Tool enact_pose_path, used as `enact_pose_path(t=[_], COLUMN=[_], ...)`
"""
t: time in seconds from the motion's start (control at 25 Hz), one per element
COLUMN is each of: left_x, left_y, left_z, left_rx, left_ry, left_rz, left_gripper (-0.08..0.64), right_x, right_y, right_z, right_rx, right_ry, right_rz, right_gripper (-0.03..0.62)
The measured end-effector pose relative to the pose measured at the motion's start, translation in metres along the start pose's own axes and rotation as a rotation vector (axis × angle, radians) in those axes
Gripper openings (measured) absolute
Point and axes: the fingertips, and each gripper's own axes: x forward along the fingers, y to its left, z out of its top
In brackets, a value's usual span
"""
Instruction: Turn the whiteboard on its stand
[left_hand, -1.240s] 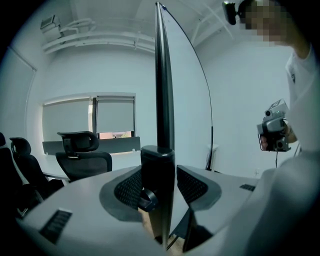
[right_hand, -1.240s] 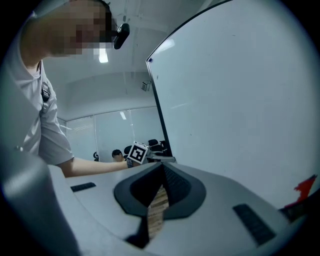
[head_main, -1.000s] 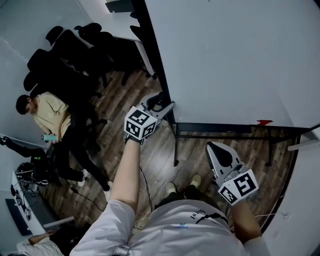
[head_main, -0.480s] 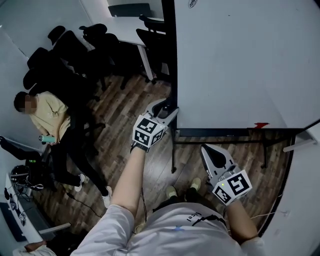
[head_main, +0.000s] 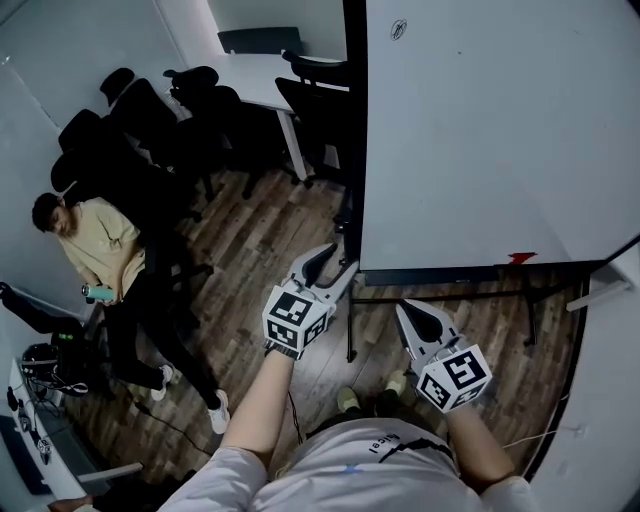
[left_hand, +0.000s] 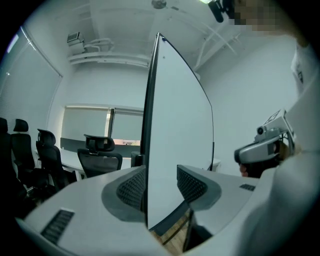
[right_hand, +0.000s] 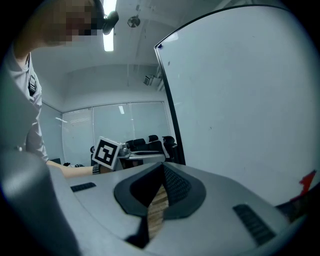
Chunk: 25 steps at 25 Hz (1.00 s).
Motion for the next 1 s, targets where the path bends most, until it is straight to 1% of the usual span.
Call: enact_pose_path(t=[0.08,0.2,0.32,0.48,0.56,0.72,0.88,1.0], left_x=[-0.009,-0.024,-0.032,-0.037,-0.041,-0.04,-0.038,-0.04], left_y=[-0.02,-0.048,-0.069,-0.085,-0.09,-0.097,-0.091,-0.09], left_z=[0.005,0.012,0.017,0.024,0.027,0.033,0.041,0.043], left_rx=[-0.028,-0.076,-0.119,-0.171,-0.177,-0.162,-0.153,-0.151], left_ry=[-0.016,-0.043,-0.058,-0.076,-0.076,-0.071,-0.085,-0.086], left_rz=[-0.027,-0.053,-0.061,-0.054,-0.039,-0.022,-0.01,-0.007], left_gripper=[0.202,0.165,0.1,0.035,0.012,0.011,0.011,0.011], right_x=[0.002,0.006,0.007,0.005,0.003,-0.002,0.003,0.005], right_y=[0.002,0.007,0.009,0.006,0.008,0.009,0.009,0.009], right_z=[-0.001,-0.003,-0.002,0.002,0.005,0.015,0.024,0.021], right_rx=[-0.003,-0.013,-0.024,-0.02,-0.015,-0.021,-0.053,-0.045], right_ry=[0.001,0.003,-0.003,-0.019,-0.026,-0.039,-0.035,-0.029], right_rz=[-0.008,-0.008,-0.012,-0.028,-0.028,-0.024,-0.021,-0.022], right_gripper=[0.011,0.011,0.011,0.011,0.011,0.011,0.011,0.011])
